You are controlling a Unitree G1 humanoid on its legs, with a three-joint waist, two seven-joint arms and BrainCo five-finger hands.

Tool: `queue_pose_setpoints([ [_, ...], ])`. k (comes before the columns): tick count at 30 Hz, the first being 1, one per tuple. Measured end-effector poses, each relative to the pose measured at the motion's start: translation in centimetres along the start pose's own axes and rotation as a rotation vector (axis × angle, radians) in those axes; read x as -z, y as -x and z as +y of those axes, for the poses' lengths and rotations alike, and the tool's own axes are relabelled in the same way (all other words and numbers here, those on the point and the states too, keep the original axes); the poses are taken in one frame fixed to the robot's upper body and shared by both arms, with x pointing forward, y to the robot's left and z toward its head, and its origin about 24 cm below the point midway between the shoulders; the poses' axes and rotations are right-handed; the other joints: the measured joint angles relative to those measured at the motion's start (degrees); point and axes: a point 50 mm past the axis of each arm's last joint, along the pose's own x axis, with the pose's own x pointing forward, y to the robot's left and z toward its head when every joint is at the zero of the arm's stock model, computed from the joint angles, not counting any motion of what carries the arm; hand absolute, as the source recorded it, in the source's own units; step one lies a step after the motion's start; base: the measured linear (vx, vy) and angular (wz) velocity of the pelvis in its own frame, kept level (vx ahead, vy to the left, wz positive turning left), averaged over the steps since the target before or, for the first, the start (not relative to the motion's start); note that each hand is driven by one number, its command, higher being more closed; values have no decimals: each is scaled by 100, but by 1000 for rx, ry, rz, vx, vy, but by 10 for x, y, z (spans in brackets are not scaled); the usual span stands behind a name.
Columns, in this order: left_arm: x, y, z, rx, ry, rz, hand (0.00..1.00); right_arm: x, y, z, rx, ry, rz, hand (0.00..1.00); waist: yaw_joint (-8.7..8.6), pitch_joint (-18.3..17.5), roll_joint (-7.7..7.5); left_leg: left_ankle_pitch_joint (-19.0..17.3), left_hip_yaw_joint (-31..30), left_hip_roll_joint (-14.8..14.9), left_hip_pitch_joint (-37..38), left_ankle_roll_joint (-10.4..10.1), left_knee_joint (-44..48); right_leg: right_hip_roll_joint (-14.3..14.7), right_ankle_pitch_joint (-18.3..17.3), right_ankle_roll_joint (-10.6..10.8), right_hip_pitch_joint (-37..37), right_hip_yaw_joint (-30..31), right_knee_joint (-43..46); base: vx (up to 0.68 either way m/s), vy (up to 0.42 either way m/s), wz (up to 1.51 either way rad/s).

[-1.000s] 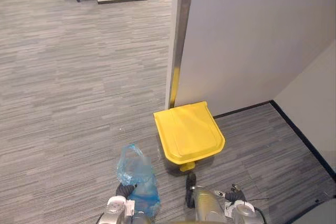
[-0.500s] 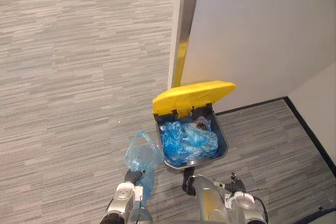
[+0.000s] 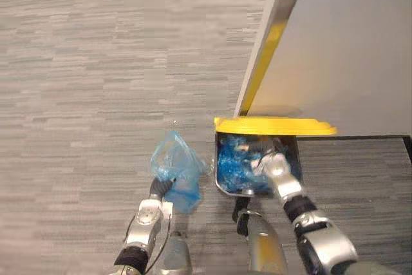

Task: Gather rubbish on tea table into small bin, then transfer packed bag to large trash can.

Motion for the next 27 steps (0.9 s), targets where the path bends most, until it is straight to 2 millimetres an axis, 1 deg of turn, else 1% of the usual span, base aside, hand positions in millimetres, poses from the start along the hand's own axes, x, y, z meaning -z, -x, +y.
queue_pose_setpoints([
  [1,1,1,1,-2,0,2,100,-4,-2,-5,13,3,-7,0,6,18,-24,3,-7,-10,-17,-5,3,18,65,-21,2,28,-66,-92,-26,-8],
  [3,2,3,2,5,7,5,100,-20,-9,-16,40,-9,-45,0,-8,31,-37,26,2,-16,-68,-50,26,59,187,-98,3,66,-218,-32,-12,-12],
  [5,-5,4,-2,29,7,-28,100,-35,-15,-27,66,-11,-83,0,-10,86,-47,57,15,-16,-80,-108,26,84,250,-130,14,93,-302,7,-14,-7],
  [7,-16,3,-5,50,9,-75,100,-52,-20,-37,90,-35,-122,0,-13,136,-61,79,22,-15,-81,-150,51,100,314,-214,39,114,-346,19,-15,-4],
  [10,-27,4,-9,80,15,-121,100,-61,-22,-39,100,-78,-140,0,-39,137,-62,89,9,-11,-67,-198,99,113,357,-251,112,124,-395,37,3,0],
  [15,-49,6,-19,148,57,-213,100,-63,-23,-40,101,-112,-142,0,-83,223,-101,54,16,-38,50,-246,116,98,370,-257,259,152,-464,9,4,-1],
  [18,-60,10,-35,234,80,-260,100,-70,-24,-39,88,-113,-158,0,-133,233,-112,-8,57,-45,48,-251,218,106,383,-248,274,205,-472,21,12,-8],
  [19,-65,12,-44,272,78,-279,100,-71,-24,-39,81,-111,-161,0,-163,234,-111,-18,67,-46,49,-264,238,104,394,-240,285,215,-473,29,12,-5],
  [22,-81,17,-69,396,84,-338,100,-72,-24,-39,66,-76,-165,0,-178,325,-110,-49,113,-56,137,-262,278,107,399,-236,360,265,-476,22,10,-8],
  [23,-88,20,-78,444,86,-369,100,-72,-24,-42,66,-62,-168,0,-184,351,-111,-63,120,-65,139,-262,287,105,401,-237,360,280,-476,-1,0,-5],
  [25,-99,24,-87,487,83,-410,100,-73,-25,-44,68,-57,-172,0,-194,364,-110,-68,137,-69,151,-256,287,110,402,-238,360,301,-477,3,-10,-5],
  [27,-107,28,-97,530,98,-440,100,-77,-25,-41,52,-43,-179,0,-187,378,-111,-68,210,-67,208,-256,269,140,411,-251,359,369,-476,11,-23,-17],
])
